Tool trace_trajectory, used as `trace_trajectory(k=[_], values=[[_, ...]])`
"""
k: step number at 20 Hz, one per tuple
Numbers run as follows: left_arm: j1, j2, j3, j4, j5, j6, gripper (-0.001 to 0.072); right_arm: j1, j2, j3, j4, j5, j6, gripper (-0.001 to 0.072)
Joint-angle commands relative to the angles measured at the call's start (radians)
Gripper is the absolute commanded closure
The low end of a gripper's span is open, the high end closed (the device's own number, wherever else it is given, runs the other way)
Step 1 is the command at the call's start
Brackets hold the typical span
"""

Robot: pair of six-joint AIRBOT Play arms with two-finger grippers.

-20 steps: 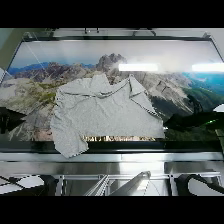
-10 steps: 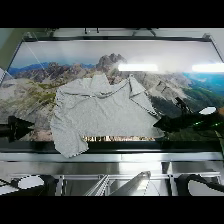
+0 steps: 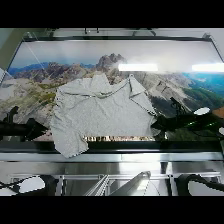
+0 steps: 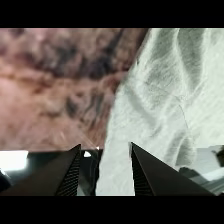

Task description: Fold the shirts.

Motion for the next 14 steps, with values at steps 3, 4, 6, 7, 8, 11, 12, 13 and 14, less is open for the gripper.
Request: trace_trajectory(k=[3,4,6,7,8,11,12,13,14], values=[[-0.183,-0.035,-0.011,0.014,0.109,-0.004,0.0364,0.001,0.001,0.001,0.082,0.026,-0.04,0.0697],[-0.201,-0.06,-0.011,0.012,0.105,-0.004,0.0363,0.002,0.001,0.001,0.082,0.026,-0.04,0.0697],[-0.236,-0.105,-0.011,0.01,0.105,-0.002,0.0364,0.002,0.001,0.001,0.082,0.026,-0.04,0.0697],[-0.253,-0.121,-0.011,0.01,0.105,0.0,0.0364,0.002,0.001,0.001,0.082,0.026,-0.04,0.0698],[-0.273,-0.132,-0.011,0.01,0.105,0.001,0.0366,0.002,0.002,0.001,0.082,0.029,-0.04,0.0697],[-0.31,-0.097,-0.011,0.005,0.098,0.053,0.0693,0.001,0.003,0.002,0.082,0.061,-0.04,0.0698],[-0.307,-0.069,-0.01,-0.006,0.097,0.057,0.0692,-0.002,0.01,0.003,0.082,0.089,-0.04,0.0698],[-0.297,-0.033,-0.01,-0.018,0.091,0.06,0.0692,-0.01,0.023,0.007,0.082,0.129,-0.045,0.0698],[-0.28,0.008,0.0,-0.035,0.071,0.06,0.0691,-0.023,0.045,0.016,0.081,0.176,-0.051,0.0698]])
